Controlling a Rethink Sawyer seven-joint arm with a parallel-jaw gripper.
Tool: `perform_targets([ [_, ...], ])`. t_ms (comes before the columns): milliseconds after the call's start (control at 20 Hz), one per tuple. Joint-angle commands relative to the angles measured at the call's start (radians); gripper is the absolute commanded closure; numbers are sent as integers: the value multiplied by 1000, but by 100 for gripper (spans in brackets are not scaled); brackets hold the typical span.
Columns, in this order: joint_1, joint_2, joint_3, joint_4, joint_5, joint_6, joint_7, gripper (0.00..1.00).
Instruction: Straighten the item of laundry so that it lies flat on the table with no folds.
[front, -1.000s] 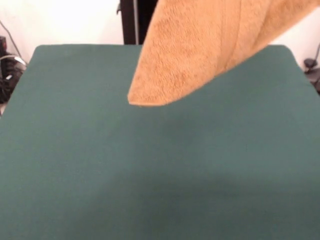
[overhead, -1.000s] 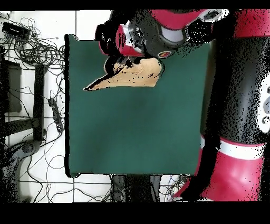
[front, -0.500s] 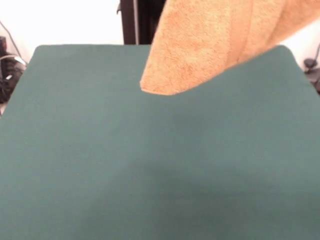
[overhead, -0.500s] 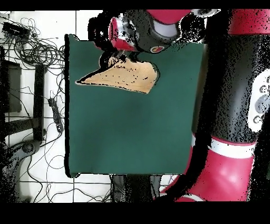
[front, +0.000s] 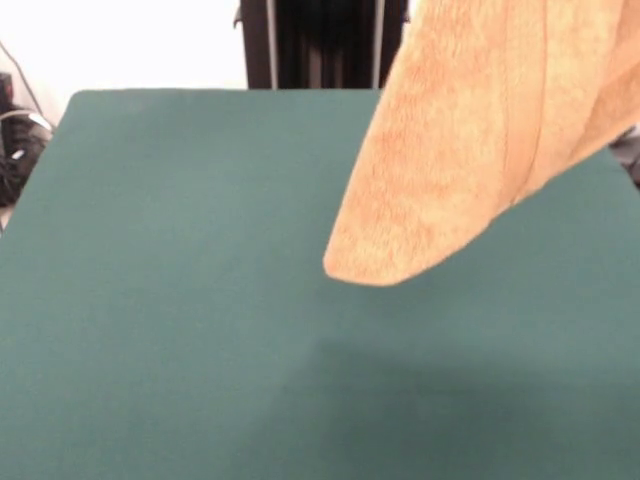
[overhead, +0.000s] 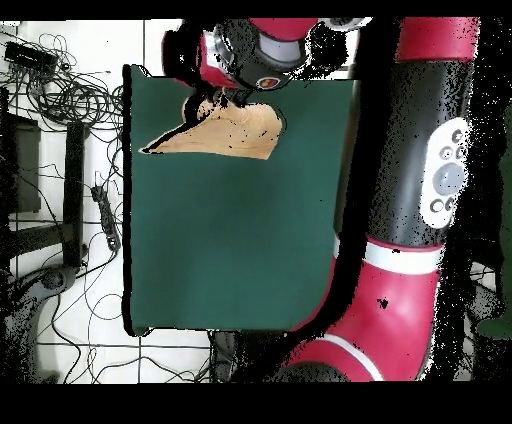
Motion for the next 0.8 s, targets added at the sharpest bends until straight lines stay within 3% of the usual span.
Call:
perform_targets([
  [50,33,99,-19,-61,-76,-58,63,100],
  [500,27,164,117,-174,-208,-31,41,100],
  [800,18,177,177,-196,-290,-8,11,100],
])
